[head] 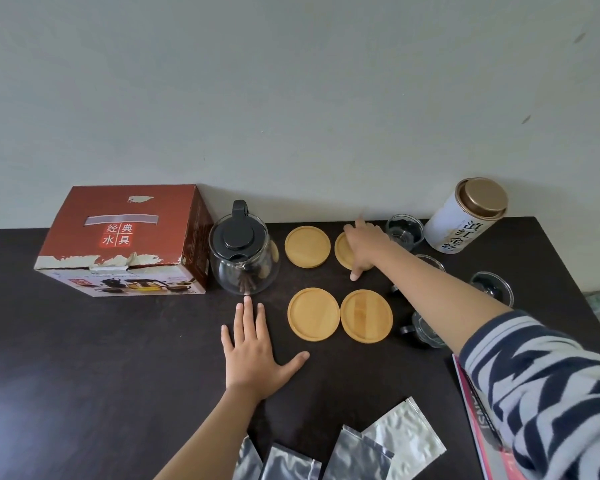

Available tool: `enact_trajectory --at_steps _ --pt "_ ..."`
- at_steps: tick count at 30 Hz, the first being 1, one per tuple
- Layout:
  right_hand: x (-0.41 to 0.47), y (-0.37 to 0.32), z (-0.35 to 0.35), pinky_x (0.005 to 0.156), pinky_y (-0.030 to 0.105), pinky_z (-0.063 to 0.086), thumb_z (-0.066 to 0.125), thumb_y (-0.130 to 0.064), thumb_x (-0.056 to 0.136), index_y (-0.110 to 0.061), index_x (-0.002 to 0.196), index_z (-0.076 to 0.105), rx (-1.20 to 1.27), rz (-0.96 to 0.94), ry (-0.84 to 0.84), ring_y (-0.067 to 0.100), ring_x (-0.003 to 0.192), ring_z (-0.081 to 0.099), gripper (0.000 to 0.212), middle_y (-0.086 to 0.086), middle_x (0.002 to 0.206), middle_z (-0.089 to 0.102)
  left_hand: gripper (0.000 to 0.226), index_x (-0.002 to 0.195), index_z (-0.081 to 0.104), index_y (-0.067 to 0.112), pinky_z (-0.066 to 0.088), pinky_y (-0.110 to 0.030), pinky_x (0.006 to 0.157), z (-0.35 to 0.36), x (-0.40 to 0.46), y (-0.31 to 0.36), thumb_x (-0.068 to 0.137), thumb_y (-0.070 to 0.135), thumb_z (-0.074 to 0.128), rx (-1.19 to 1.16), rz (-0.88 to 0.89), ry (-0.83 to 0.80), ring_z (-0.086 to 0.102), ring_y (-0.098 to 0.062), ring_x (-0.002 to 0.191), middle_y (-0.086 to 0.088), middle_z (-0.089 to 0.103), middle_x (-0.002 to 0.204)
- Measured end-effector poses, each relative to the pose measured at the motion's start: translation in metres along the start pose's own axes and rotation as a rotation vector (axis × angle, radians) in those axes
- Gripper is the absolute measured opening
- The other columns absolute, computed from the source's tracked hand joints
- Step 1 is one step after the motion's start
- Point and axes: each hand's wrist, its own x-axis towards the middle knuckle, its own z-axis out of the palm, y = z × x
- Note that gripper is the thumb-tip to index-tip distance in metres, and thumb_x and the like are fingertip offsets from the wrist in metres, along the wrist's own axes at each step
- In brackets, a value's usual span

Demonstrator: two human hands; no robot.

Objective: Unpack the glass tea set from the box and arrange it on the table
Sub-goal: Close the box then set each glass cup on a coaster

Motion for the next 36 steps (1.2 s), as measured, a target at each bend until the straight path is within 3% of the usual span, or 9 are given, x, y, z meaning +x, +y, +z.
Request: enact_trajectory --at_steps 7,11,18,24,27,33,36 --pt "-0.007 0.033 -0.022 0.099 0.04 0.041 0.088 -0.038 0.06 -0.007 0.132 0.042 0.119 -0.021 0.303 0.031 0.123 0.041 0.091 0.013 0.132 0.043 0.123 0.15 0.024 0.007 0.016 -0.055 0.114 0.001 0.0 0.0 0.064 0.095 0.024 -0.004 -0.006 0.001 0.005 -0.028 0.148 -0.012 0.007 0.16" --pt "-0.016 0.067 -0.037 0.089 0.04 0.045 0.085 -0.03 0.066 -0.011 0.129 0.046 0.209 0.125 0.213 0.034 0.118 0.045 0.077 0.013 0.13 0.039 0.123 0.15 0.023 0.007 0.015 -0.055 0.114 0.0 0.0 0.001 0.064 0.094 0.026 -0.008 -0.009 0.002 0.004 -0.027 0.148 -0.011 0.006 0.16" --pt "-0.013 0.078 -0.029 0.077 0.034 0.044 0.077 -0.04 0.073 -0.008 0.132 0.038 0.291 0.271 0.041 0.034 0.113 0.052 0.078 0.015 0.128 0.049 0.123 0.15 0.024 0.007 0.016 -0.055 0.114 -0.001 0.0 0.001 0.064 0.095 0.024 -0.004 -0.011 0.003 0.006 -0.027 0.148 -0.012 0.007 0.16" --pt "-0.018 0.074 -0.035 0.05 0.027 0.036 0.078 -0.026 0.062 -0.009 0.115 0.045 0.335 0.29 0.065 0.024 0.083 0.055 0.065 0.009 0.099 0.054 0.122 0.149 0.025 0.007 0.015 -0.056 0.114 0.0 0.0 0.001 0.064 0.094 0.027 -0.016 -0.008 0.002 0.005 -0.027 0.148 -0.012 0.008 0.16" --pt "-0.021 0.069 -0.052 0.053 0.028 0.037 0.08 -0.032 0.062 -0.009 0.112 0.047 0.282 0.248 0.113 0.025 0.086 0.054 0.064 0.007 0.097 0.056 0.122 0.15 0.024 0.007 0.015 -0.056 0.114 0.001 0.0 0.0 0.064 0.094 0.027 -0.019 -0.006 0.007 0.004 -0.027 0.148 -0.012 0.006 0.16" --pt "-0.023 0.018 -0.081 0.074 0.033 0.048 0.08 -0.045 0.066 -0.011 0.116 0.052 0.31 0.048 0.147 0.025 0.098 0.056 0.067 0.006 0.108 0.058 0.123 0.151 0.022 0.008 0.012 -0.056 0.115 -0.001 0.0 0.0 0.064 0.094 0.027 -0.037 -0.007 0.001 0.001 -0.026 0.148 -0.011 0.004 0.16" --pt "-0.018 -0.013 -0.076 0.076 0.033 0.05 0.08 -0.046 0.066 -0.012 0.115 0.052 0.344 -0.024 0.125 0.024 0.097 0.057 0.066 0.005 0.109 0.059 0.123 0.151 0.02 0.009 0.011 -0.055 0.115 -0.001 0.0 0.001 0.064 0.095 0.025 -0.036 -0.005 -0.004 -0.001 -0.026 0.148 -0.011 0.002 0.161"
